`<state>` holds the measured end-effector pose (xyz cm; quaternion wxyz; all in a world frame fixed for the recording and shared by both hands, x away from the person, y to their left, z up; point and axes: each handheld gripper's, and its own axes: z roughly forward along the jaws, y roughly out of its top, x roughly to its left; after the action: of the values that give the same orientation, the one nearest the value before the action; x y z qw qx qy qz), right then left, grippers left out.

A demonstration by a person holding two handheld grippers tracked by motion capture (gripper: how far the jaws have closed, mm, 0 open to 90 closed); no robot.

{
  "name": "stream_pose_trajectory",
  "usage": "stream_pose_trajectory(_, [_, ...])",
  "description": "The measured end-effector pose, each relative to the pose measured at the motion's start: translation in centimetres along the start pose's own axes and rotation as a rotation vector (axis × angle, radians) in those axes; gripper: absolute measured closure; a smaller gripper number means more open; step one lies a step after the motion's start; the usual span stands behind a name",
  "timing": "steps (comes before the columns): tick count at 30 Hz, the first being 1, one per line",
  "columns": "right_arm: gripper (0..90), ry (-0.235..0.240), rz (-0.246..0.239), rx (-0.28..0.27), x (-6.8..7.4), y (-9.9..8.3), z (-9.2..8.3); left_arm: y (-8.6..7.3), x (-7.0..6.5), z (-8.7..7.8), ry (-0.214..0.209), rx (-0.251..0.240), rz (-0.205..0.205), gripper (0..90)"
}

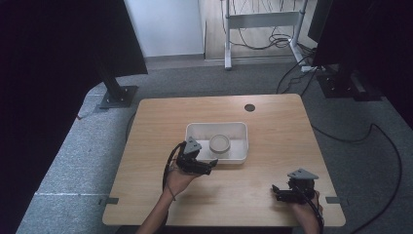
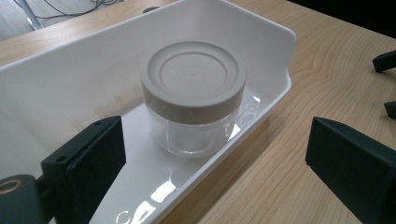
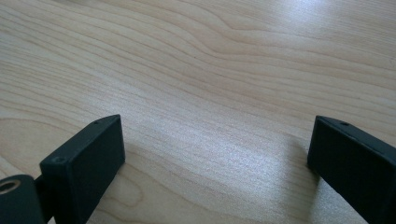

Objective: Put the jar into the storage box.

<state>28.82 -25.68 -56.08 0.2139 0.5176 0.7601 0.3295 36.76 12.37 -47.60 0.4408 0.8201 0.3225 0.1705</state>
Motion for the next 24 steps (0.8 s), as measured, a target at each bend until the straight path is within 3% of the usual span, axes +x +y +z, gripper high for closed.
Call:
stream_pose_trajectory(12, [3.7,0.0,0.0,0.0,0.0,0.0,0.0,-0.8,0.4,-1.6,-0.016,-0.019,0.008,5.0])
stream_pose_trajectory(24, [3.7,0.0,0.0,0.0,0.0,0.0,0.0,-1.7,0.7,-2.9,-0.006,-0.033,0.004,5.0])
